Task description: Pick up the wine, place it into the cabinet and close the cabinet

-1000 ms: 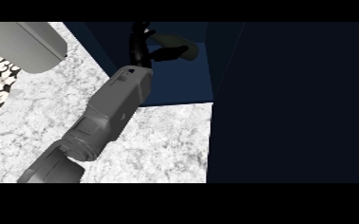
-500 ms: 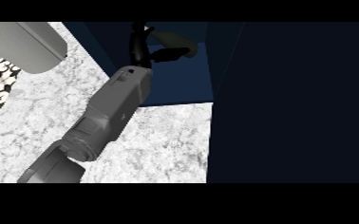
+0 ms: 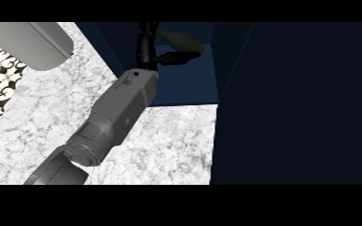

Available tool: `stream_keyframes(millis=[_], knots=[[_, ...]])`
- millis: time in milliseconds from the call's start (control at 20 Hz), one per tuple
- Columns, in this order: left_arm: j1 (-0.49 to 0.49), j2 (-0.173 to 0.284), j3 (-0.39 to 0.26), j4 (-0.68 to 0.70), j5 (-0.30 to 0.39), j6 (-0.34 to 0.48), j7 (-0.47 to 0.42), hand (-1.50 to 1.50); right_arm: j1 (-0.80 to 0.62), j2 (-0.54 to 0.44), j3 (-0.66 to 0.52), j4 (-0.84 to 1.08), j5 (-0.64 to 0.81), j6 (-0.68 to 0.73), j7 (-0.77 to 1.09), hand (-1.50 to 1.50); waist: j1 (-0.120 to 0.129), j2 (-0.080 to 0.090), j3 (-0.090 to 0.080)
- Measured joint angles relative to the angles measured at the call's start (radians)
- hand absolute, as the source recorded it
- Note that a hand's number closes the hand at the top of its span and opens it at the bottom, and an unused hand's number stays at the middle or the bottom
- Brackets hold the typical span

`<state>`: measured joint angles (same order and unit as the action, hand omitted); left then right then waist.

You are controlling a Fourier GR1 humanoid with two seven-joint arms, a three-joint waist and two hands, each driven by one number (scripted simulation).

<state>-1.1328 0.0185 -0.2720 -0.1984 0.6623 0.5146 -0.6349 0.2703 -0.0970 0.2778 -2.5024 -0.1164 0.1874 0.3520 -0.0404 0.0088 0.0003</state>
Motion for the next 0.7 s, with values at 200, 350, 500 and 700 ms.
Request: stream_keyframes(millis=[200,350,500,700], knots=[[0.025,-0.004,0.007,-0.062,0.000,-0.037,-0.016,-1.50,0.013,-0.002,-0.005,-0.005,-0.001,-0.002,0.003,-1.50,0.014,-0.006,0.000],[0.054,-0.008,0.007,-0.123,-0.002,-0.040,-0.015,-1.50,0.031,-0.005,-0.010,-0.008,-0.002,0.000,-0.004,-1.50,0.027,-0.013,0.000],[0.092,-0.006,-0.003,-0.197,-0.010,-0.049,-0.002,-1.50,0.017,-0.003,-0.006,-0.009,0.000,-0.011,0.013,-1.50,0.037,-0.016,0.000],[0.164,0.000,-0.033,-0.317,-0.021,-0.032,0.016,-1.50,0.030,-0.007,-0.004,-0.010,0.001,-0.011,0.011,-1.50,0.043,-0.020,0.000]])
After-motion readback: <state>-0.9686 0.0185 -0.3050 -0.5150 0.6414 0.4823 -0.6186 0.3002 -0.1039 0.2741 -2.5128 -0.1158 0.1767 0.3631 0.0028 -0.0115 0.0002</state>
